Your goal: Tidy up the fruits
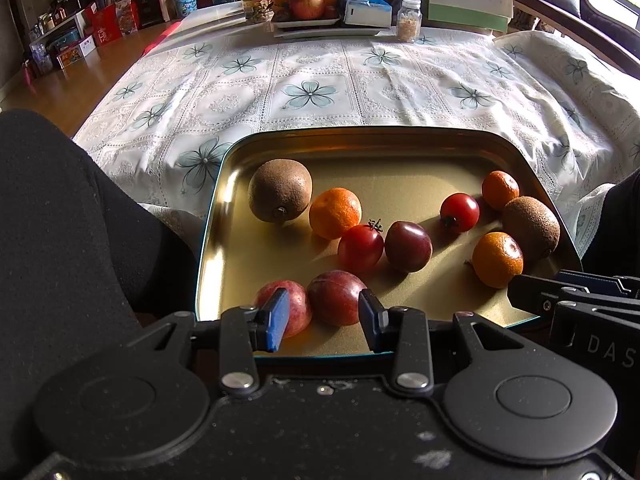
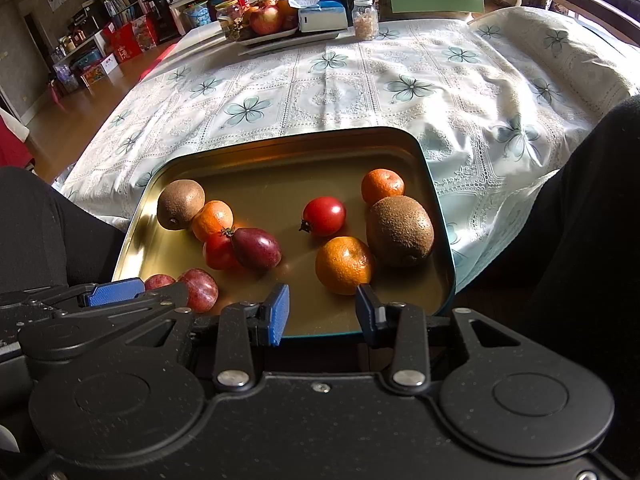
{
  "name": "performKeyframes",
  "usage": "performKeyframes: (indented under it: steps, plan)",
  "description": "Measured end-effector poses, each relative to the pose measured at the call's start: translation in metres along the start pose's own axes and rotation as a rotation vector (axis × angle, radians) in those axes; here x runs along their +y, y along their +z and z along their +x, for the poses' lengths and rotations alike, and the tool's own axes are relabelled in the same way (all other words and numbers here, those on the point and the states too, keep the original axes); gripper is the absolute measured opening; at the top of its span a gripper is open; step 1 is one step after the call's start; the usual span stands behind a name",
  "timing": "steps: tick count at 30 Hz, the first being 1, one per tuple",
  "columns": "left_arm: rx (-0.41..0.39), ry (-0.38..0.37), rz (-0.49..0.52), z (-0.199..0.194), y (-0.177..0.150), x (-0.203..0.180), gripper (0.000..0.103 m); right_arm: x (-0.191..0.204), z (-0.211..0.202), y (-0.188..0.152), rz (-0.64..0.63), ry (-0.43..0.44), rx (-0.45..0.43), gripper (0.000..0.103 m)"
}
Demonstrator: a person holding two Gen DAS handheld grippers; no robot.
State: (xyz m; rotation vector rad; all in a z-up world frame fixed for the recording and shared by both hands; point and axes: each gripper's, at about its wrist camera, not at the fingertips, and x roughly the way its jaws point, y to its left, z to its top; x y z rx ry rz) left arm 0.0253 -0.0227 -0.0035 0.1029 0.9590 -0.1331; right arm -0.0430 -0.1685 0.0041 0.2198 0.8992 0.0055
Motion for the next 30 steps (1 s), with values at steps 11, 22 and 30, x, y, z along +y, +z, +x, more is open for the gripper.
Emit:
performKeyframes:
  steps: [11, 22, 30]
  plan:
    - [0.005, 0.001, 0.002, 0.0011, 0.0002, -0.0002, 0.039, -0.0002, 0.0004, -0.0001, -0.001, -0.001, 0.001, 0.047]
    - [0.012, 0.001, 0.001, 0.0021, 0.0006, 0.0001, 0.039, -0.0002, 0.0017, -0.0009, -0.006, 0.000, 0.008, 0.047]
    - [0.013, 0.001, 0.000, 0.0025, 0.0002, 0.0007, 0.039, -0.0003, 0.0017, -0.0011, -0.005, 0.001, 0.010, 0.047]
